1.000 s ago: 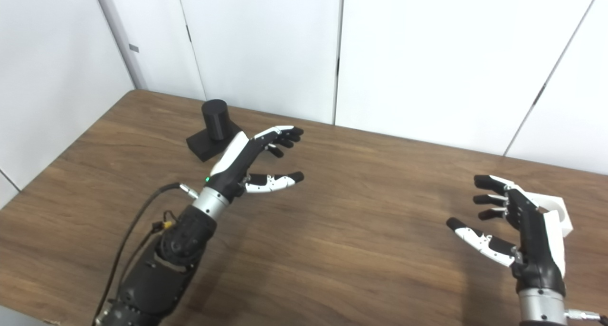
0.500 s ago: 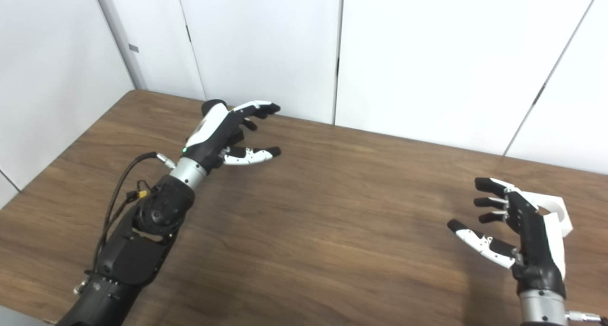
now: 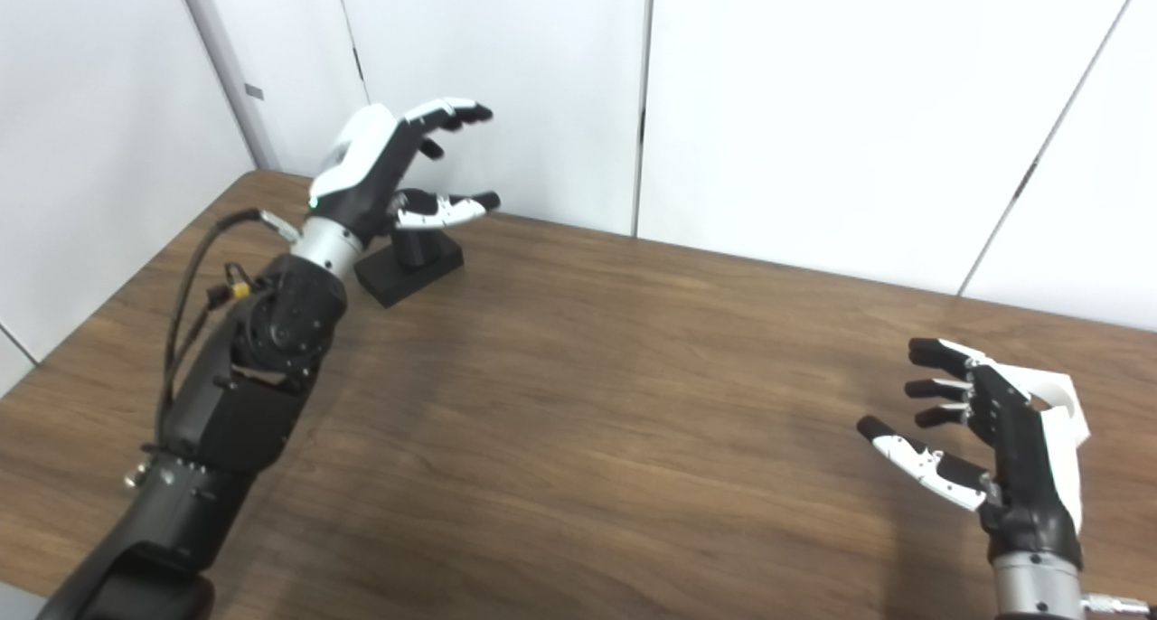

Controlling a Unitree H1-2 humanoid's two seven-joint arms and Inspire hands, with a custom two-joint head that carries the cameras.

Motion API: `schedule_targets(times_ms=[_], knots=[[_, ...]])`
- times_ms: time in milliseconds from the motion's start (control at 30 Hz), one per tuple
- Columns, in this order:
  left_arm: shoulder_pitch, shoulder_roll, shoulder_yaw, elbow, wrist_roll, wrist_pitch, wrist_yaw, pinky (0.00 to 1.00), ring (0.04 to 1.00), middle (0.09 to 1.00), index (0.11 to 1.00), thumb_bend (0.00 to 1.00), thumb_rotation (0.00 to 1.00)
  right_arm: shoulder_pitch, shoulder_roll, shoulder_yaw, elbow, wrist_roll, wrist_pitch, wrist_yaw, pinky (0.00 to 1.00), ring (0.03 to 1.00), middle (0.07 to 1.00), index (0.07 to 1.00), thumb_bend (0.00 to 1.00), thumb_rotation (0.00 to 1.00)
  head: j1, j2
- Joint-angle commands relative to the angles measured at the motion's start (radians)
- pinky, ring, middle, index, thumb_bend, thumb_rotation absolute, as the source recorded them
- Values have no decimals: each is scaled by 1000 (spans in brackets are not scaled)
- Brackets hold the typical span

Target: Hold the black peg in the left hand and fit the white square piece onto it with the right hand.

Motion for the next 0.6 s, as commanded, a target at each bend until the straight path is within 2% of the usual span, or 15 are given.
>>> schedule_targets(times_ms=[0, 167, 233, 300, 400, 567], knots=[[-54, 32, 13, 1, 27, 10, 33, 678, 835, 832, 775, 681, 178, -27, -5, -3, -35, -2, -27, -7, 491, 631, 727, 699, 521, 0, 2, 1], [-77, 66, 8, 42, 74, 15, 55, 684, 826, 823, 767, 699, 149, -25, -1, -7, -41, 8, -12, -3, 505, 635, 730, 707, 519, 0, 0, 3], [-83, 81, 1, 57, 100, 18, 63, 690, 829, 826, 769, 707, 168, -25, 0, -7, -41, 6, -15, -5, 508, 636, 731, 707, 519, 0, 1, 2], [-88, 91, -3, 69, 118, 27, 65, 712, 857, 849, 778, 733, 218, -26, 0, -6, -39, 2, -19, -9, 496, 630, 725, 702, 519, 0, 1, 2], [-95, 106, -7, 72, 145, 78, 38, 745, 903, 888, 806, 752, 289, -26, -2, -4, -42, -3, -19, -8, 488, 626, 724, 704, 513, 0, 1, 3], [-107, 129, -21, 88, 172, 135, 16, 747, 931, 918, 821, 801, 372, -26, -1, -6, -46, -3, -12, -7, 496, 635, 726, 704, 510, 0, -1, 4]])
